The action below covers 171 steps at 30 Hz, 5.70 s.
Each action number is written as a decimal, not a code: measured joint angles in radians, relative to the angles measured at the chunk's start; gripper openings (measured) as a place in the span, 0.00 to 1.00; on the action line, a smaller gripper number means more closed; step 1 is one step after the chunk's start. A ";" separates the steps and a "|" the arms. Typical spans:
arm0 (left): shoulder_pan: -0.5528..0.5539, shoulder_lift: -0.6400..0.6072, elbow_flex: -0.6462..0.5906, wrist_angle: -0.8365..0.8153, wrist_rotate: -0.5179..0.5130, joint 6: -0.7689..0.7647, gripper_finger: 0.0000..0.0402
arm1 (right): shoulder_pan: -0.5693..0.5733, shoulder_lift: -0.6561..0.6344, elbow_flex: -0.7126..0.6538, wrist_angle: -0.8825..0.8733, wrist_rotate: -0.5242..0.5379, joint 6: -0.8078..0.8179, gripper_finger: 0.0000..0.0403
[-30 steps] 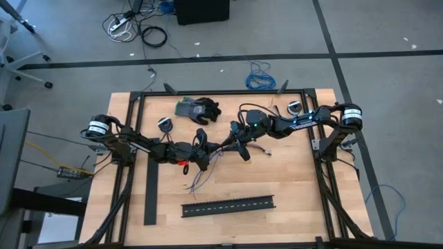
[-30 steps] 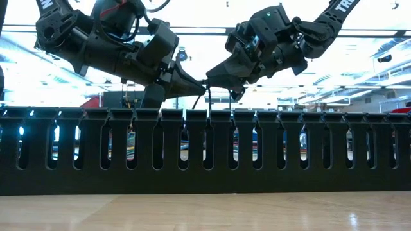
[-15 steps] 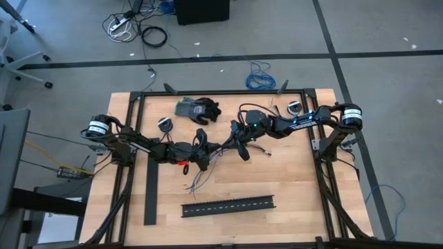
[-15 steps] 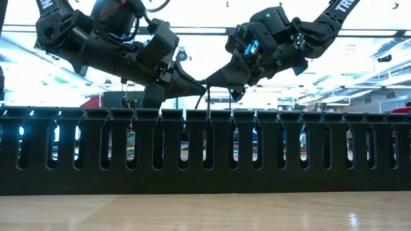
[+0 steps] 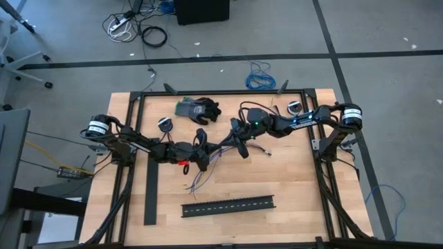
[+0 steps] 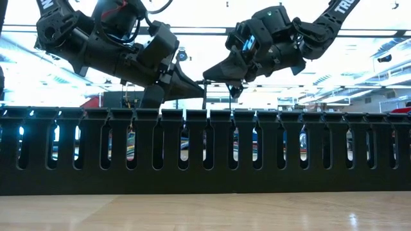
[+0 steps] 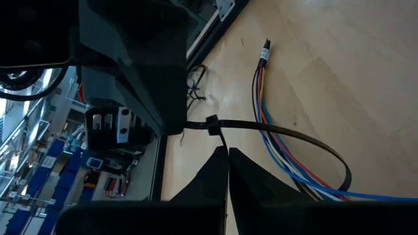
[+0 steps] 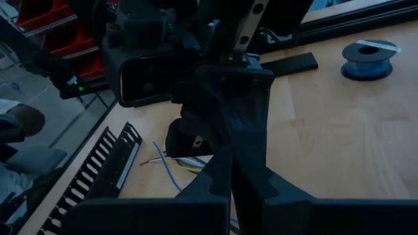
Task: Ziptie cables
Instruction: Wrap the cables together using the black zip tie
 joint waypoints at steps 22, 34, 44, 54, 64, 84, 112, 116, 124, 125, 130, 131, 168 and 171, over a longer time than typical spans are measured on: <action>-0.001 0.001 -0.001 -0.066 0.014 -0.058 0.00 | -0.043 0.000 0.001 0.081 -0.002 0.034 0.00; -0.011 0.000 -0.001 -0.034 -0.260 -0.095 0.00 | -0.039 0.000 0.001 -0.038 -0.023 0.021 0.00; -0.029 -0.067 -0.001 -0.061 -0.190 -0.684 0.00 | -0.039 0.000 0.001 -0.060 -0.017 -0.061 0.00; -0.029 -0.117 -0.001 -0.131 -0.179 -1.079 0.12 | -0.048 0.000 0.001 -0.058 -0.017 -0.161 0.00; -0.025 -0.111 -0.001 -0.067 -0.178 -1.206 0.43 | -0.060 0.000 0.001 -0.044 -0.047 -0.184 0.00; -0.012 -0.018 0.047 0.001 -0.075 -1.165 0.41 | -0.059 0.000 0.001 0.015 -0.075 -0.158 0.00; 0.002 -0.018 0.069 -0.041 -0.083 -1.094 0.25 | -0.052 0.000 0.001 0.034 -0.077 -0.147 0.00; 0.002 -0.018 0.069 -0.045 -0.083 -1.094 0.22 | -0.052 0.000 0.001 0.034 -0.077 -0.147 0.00; 0.002 -0.019 0.069 -0.060 -0.083 -1.095 0.13 | -0.052 -0.003 0.000 0.047 -0.068 -0.146 0.00; 0.002 -0.019 0.069 -0.061 -0.083 -1.096 0.12 | -0.054 -0.008 0.000 0.050 -0.068 -0.145 0.00; 0.002 -0.019 0.069 -0.068 -0.085 -1.096 0.10 | -0.063 -0.024 0.000 0.062 -0.067 -0.145 0.00; 0.002 -0.018 0.069 -0.068 -0.085 -1.096 0.10 | -0.065 -0.024 0.000 0.069 -0.067 -0.144 0.00; 0.002 0.068 0.070 -0.051 -0.108 -1.101 0.10 | -0.145 -0.090 0.005 0.131 -0.078 -0.128 0.00; 0.002 0.068 0.070 -0.053 -0.106 -1.101 0.10 | -0.146 -0.126 0.005 0.086 -0.064 -0.146 0.00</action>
